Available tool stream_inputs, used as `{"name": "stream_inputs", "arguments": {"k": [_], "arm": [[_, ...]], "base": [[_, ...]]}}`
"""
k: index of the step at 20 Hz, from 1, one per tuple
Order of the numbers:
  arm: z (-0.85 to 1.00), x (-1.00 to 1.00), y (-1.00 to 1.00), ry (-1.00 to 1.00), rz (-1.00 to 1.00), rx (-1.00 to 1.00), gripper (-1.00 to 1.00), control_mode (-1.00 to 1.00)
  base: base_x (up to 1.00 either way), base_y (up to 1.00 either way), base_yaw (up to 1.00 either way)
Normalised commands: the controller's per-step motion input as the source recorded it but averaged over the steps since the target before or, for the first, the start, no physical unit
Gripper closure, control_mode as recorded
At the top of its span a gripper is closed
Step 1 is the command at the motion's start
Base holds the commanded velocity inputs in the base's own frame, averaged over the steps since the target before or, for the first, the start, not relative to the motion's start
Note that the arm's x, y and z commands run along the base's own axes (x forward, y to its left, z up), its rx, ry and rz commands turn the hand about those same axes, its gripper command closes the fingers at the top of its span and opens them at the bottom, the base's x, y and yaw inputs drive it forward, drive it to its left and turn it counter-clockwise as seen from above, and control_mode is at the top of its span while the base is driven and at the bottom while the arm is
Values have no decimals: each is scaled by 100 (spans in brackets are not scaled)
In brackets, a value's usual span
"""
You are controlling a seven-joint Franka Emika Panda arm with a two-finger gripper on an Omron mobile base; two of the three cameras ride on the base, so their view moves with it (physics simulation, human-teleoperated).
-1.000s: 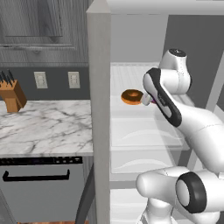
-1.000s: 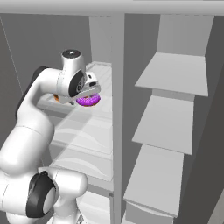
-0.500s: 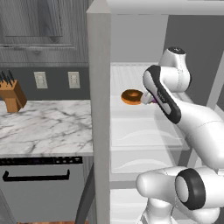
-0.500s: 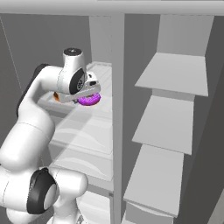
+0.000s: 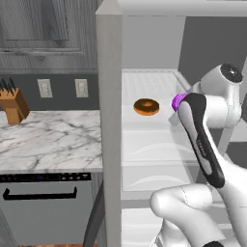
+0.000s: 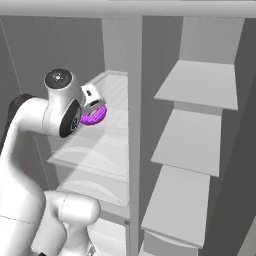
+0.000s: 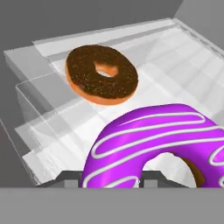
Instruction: Take the donuts from the fridge and place them on the empty tray on the dining counter.
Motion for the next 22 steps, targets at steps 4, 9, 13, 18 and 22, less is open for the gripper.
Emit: {"name": "stream_inputs", "arguments": {"k": [4, 9, 13, 18, 22], "arm": [[43, -100, -4, -55, 4, -1, 100, -100], [36, -100, 0, -44, 0, -2, 100, -100], [21, -100, 0, -30, 0, -1, 100, -100], [3, -20, -1, -6, 0, 0, 100, 100], [0, 0, 0, 0, 0, 0, 100, 100]], "base": [[0, 0, 0], [0, 0, 0], [0, 0, 0], [-80, -2, 0], [-100, 0, 0]]}}
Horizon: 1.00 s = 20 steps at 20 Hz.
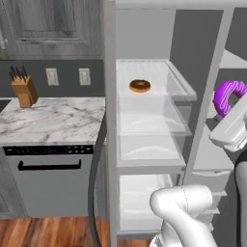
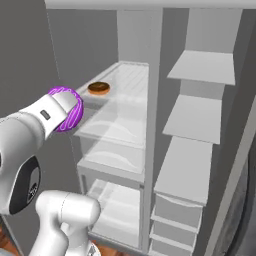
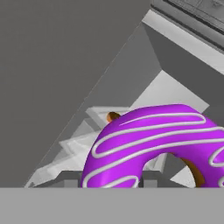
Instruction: Take the donuts from the fridge and place them on the empty tray on the dining counter.
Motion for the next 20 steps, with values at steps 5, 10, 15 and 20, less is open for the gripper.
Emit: {"name": "stream_inputs", "arguments": {"k": [5, 10, 15, 20], "arm": [[0, 0, 0, 0, 0, 0, 100, 100], [0, 0, 0, 0, 0, 0, 100, 100], [0, 0, 0, 0, 0, 0, 100, 100], [0, 0, 0, 0, 0, 0, 100, 100]], "base": [[-100, 0, 0], [-81, 0, 3], [-26, 0, 30], [0, -10, 60]]}}
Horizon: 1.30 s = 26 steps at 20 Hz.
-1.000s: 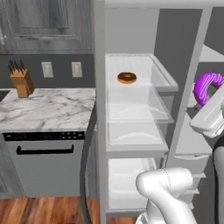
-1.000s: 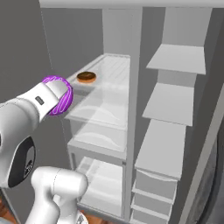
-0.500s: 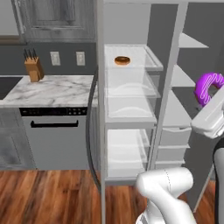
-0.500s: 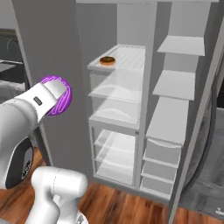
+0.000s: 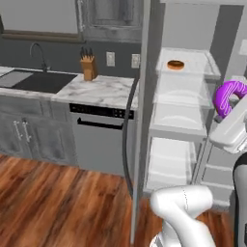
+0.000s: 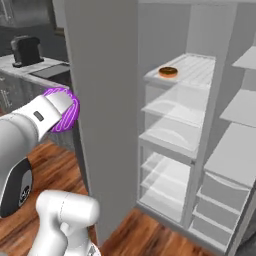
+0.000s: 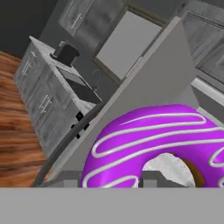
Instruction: Take the donuts from the fridge and place them on the empty tray on the dining counter.
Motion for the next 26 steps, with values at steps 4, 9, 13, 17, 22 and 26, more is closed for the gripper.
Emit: {"name": "stream_inputs", "arguments": {"k": [4, 9, 13, 17, 22, 26], "arm": [[0, 0, 0, 0, 0, 0, 100, 100], [0, 0, 0, 0, 0, 0, 100, 100], [0, 0, 0, 0, 0, 0, 100, 100], [0, 0, 0, 0, 0, 0, 100, 100], [0, 0, 0, 0, 0, 0, 100, 100], [0, 0, 0, 0, 0, 0, 100, 100]], "base": [[0, -19, 73], [-9, -24, 79], [-17, -14, 76], [-8, -2, 74], [0, 0, 71], [0, 0, 63]]}}
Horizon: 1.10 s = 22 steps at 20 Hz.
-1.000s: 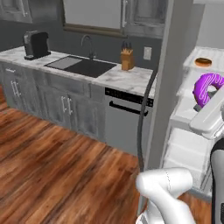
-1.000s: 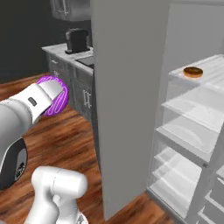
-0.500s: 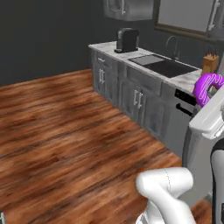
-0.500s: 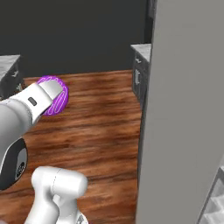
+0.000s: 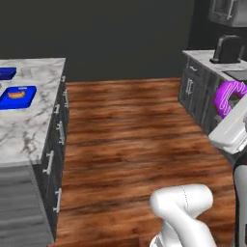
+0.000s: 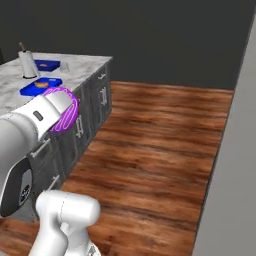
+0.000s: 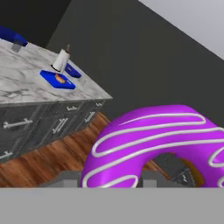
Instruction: Take the donuts from the fridge and place them on the empty tray on the dining counter.
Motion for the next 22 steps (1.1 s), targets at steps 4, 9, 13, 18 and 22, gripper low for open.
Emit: {"name": "stream_inputs", "arguments": {"k": [4, 9, 13, 18, 22], "arm": [[0, 0, 0, 0, 0, 0, 100, 100], [0, 0, 0, 0, 0, 0, 100, 100], [0, 0, 0, 0, 0, 0, 100, 100], [0, 0, 0, 0, 0, 0, 100, 100], [0, 0, 0, 0, 0, 0, 100, 100]], "base": [[0, 1, 57], [11, 66, 39], [63, 100, 24], [98, 100, 15], [97, 100, 7]]}}
